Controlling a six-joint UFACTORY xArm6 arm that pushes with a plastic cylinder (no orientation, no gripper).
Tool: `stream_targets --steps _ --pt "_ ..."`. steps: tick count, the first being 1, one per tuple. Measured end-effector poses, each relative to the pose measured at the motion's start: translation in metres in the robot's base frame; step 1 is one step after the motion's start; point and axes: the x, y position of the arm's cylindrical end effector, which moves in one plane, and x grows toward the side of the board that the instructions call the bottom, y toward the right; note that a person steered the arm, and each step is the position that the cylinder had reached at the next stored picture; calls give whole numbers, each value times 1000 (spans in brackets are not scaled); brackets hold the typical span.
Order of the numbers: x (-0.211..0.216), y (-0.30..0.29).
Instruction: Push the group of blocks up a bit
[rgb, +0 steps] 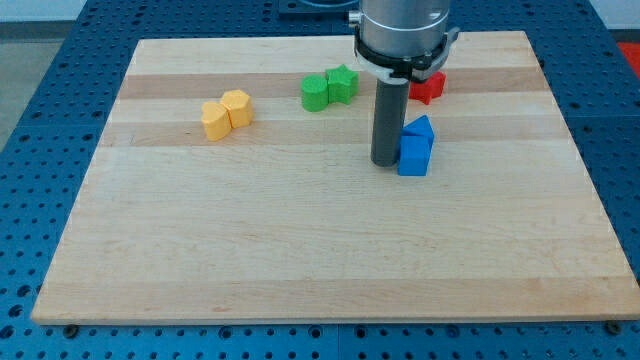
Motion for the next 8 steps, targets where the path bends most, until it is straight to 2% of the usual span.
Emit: stream_targets --steps 2,3,6,8 --pt "-3 -16" --pt "-25 -19" --pt "-8 10" --pt "-12 36"
